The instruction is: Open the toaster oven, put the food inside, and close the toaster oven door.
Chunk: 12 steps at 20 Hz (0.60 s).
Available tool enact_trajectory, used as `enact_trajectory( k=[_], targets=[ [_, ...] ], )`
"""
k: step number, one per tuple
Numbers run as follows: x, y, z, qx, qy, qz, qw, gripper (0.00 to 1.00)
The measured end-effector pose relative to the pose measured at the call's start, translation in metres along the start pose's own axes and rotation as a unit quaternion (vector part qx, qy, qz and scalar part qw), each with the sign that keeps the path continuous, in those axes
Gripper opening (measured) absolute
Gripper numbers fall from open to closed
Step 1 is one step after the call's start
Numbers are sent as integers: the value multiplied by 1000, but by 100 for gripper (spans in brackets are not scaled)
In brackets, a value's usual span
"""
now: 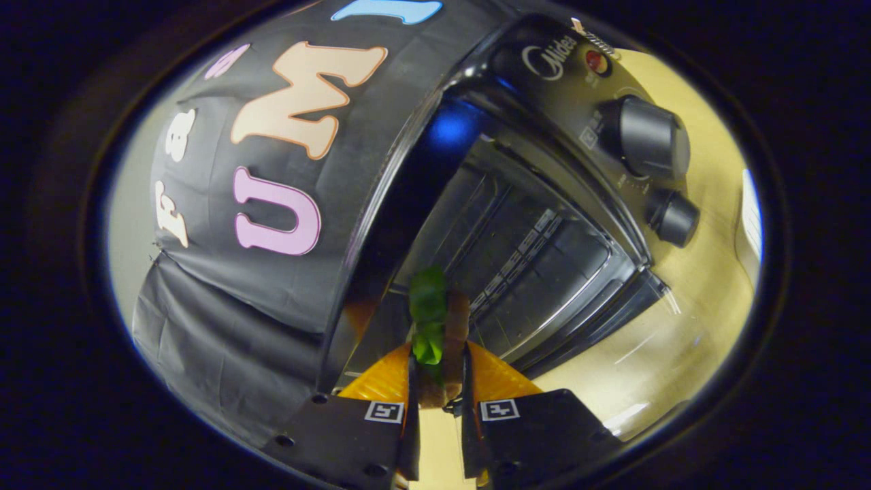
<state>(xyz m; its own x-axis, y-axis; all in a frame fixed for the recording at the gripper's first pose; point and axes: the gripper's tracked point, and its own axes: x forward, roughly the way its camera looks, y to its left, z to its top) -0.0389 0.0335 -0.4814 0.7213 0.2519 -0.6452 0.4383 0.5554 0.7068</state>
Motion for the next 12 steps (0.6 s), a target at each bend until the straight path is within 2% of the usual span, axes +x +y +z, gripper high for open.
enact_trajectory(
  k=[12],
  targets=[
    [8,-1,7,-42,-29,-28,998,32]
  ],
)
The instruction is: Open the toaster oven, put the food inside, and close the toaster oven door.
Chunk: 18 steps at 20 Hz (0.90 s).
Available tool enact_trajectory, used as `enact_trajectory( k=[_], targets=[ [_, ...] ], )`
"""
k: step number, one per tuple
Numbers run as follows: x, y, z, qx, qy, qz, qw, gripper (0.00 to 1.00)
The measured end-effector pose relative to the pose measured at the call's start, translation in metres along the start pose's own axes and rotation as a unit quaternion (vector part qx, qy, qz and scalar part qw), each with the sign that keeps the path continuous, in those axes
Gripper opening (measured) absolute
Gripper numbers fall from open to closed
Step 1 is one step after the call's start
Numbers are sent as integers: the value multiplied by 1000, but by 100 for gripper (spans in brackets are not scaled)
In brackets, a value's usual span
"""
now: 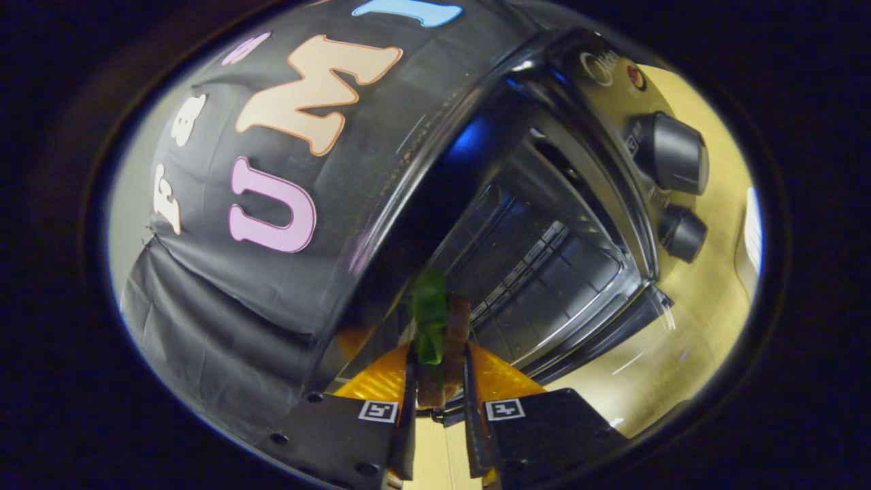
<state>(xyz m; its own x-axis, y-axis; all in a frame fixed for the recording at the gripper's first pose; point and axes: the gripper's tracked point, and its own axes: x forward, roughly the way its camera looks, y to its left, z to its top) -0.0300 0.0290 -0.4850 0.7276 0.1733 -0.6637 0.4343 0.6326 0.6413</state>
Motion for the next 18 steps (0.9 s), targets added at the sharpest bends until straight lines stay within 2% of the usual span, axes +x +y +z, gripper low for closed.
enact_trajectory(
  k=[13,18],
  targets=[
    [-19,-27,30,-76,-38,-50,995,96],
    [-37,-35,45,-89,-46,-58,993,99]
  ],
)
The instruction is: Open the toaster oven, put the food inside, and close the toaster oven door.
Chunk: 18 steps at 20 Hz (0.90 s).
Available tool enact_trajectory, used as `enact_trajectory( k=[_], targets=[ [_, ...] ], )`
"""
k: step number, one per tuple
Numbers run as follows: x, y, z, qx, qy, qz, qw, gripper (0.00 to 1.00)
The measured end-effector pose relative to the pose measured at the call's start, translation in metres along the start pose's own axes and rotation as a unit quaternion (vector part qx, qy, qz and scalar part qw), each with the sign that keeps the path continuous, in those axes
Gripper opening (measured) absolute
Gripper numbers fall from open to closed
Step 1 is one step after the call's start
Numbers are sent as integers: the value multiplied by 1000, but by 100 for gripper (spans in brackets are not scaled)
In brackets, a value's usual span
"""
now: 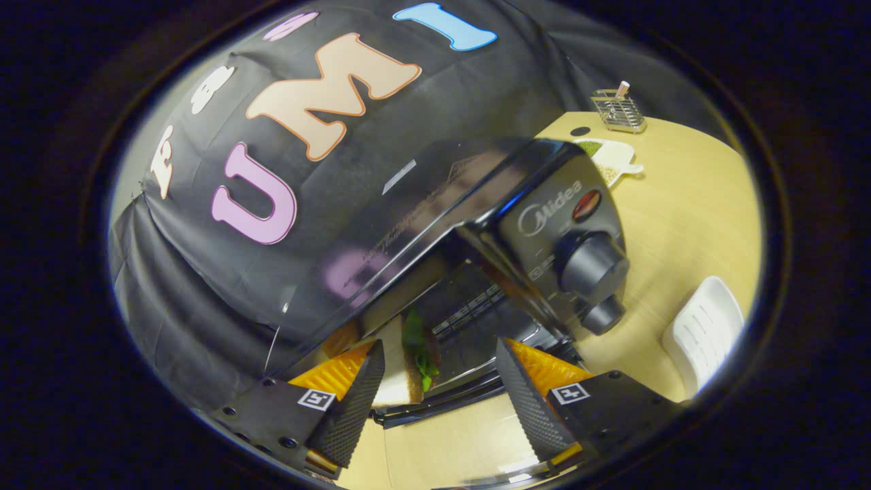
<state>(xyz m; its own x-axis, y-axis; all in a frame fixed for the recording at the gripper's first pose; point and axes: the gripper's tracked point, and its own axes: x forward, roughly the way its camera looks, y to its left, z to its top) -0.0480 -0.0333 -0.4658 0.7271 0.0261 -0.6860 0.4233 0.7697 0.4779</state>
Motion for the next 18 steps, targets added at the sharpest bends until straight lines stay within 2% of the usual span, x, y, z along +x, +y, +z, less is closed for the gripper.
enact_trajectory(
  k=[7,11,18],
  targets=[
    [-29,-7,-3,-31,26,7,999,99],
    [-50,-10,-22,-60,64,18,996,99],
    [-87,-9,-75,-122,152,46,980,99]
  ],
)
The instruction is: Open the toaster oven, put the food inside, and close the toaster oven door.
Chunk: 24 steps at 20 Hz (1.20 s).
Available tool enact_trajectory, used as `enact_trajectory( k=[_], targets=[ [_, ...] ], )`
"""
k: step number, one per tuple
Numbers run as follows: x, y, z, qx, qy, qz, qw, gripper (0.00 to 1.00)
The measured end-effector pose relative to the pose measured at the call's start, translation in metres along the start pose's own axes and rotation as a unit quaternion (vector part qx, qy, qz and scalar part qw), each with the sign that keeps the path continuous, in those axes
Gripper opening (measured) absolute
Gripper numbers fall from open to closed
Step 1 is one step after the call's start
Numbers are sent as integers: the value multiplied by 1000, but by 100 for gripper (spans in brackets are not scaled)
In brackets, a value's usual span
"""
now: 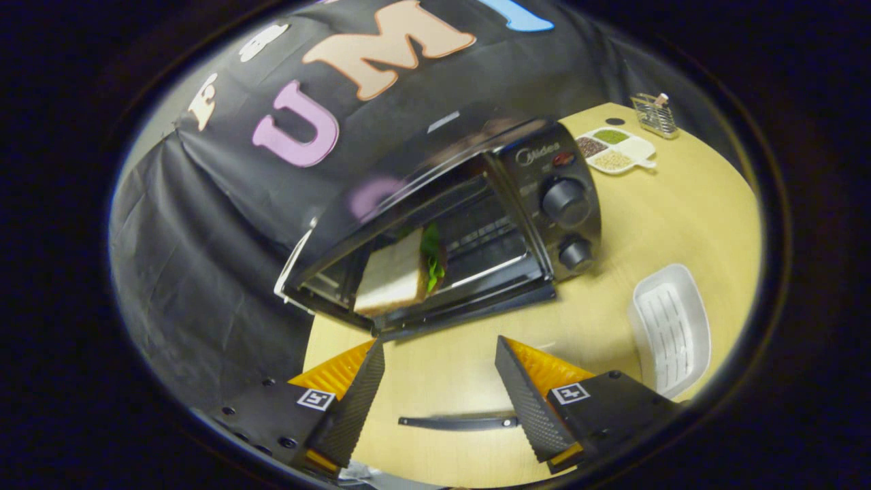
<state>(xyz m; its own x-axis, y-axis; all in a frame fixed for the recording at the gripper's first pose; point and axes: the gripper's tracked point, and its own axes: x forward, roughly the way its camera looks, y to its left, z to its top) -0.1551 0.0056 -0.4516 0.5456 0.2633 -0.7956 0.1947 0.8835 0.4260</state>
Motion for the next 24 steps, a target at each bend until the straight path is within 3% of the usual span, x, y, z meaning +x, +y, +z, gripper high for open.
enact_trajectory(
  k=[11,17,24],
  targets=[
    [-45,0,-88,-120,127,26,984,99],
    [-43,-35,-117,-141,181,-19,973,99],
    [-31,-53,-104,-139,169,-45,975,99]
  ],
)
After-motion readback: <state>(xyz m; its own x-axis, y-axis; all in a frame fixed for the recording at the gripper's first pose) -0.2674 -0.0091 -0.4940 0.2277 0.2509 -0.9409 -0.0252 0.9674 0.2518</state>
